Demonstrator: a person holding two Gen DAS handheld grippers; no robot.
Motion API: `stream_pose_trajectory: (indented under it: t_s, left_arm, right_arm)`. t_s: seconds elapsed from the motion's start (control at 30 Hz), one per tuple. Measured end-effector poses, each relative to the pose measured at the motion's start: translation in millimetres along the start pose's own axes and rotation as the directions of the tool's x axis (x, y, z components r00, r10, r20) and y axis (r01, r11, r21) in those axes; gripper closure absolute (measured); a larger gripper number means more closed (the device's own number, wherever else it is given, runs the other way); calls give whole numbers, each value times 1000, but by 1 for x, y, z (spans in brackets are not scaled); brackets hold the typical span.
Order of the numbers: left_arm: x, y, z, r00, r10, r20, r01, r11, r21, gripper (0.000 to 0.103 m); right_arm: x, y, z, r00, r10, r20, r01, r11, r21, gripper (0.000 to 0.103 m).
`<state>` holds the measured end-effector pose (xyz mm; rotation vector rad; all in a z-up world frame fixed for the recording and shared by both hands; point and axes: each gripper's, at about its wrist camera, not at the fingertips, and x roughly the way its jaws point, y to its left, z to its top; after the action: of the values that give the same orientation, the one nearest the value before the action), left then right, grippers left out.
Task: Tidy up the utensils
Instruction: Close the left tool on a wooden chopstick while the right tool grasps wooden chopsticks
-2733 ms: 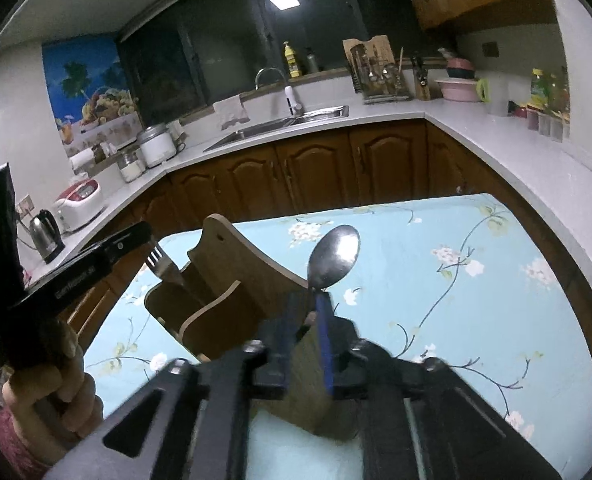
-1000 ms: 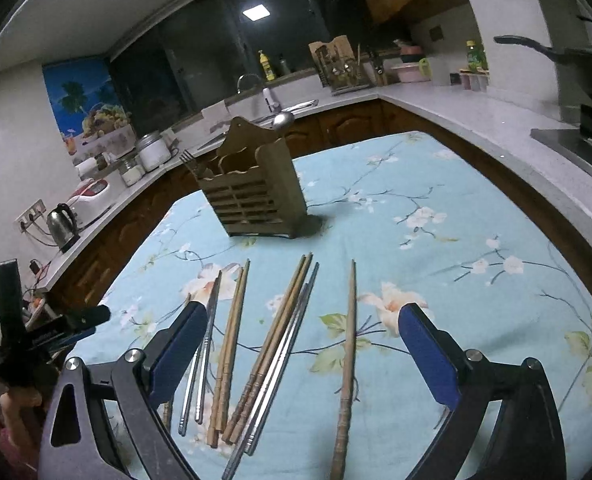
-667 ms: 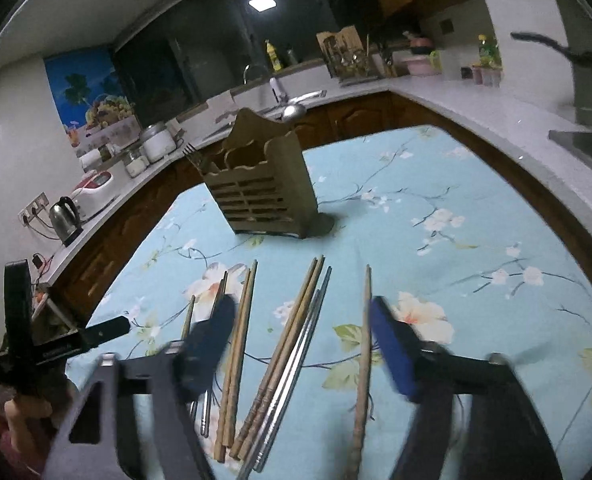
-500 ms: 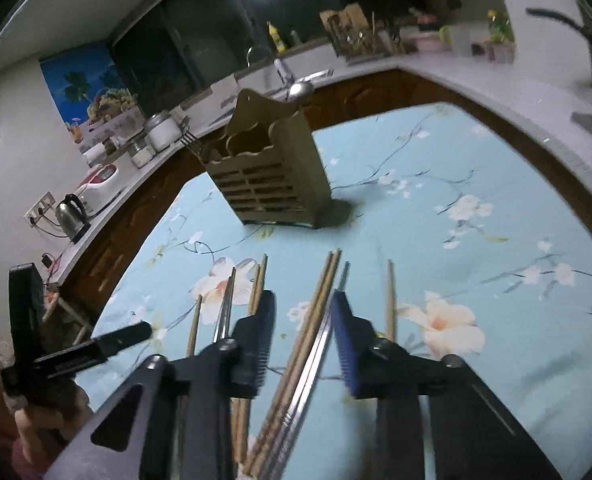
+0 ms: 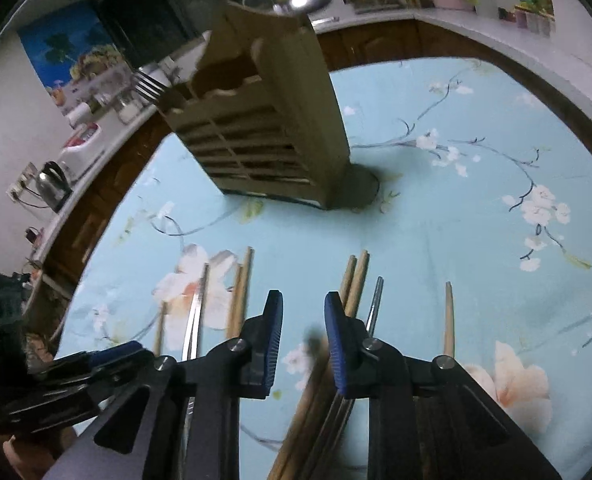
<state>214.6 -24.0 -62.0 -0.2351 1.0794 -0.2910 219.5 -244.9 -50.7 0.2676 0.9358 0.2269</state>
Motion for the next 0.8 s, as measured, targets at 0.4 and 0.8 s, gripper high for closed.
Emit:
stream_pose_trajectory:
  t_s: [0.4,0.8]
  left_arm:
    - [16,-7,11,999,37,11,-37,997,61,95]
    - [6,-4,12,1000,0,25,-1,999,49,98]
  right_arm:
    - [24,-9,16,998,-51,-47,51,999,-9,87]
    - [1,-12,8,1000,13,-1,-13,1000,18,96]
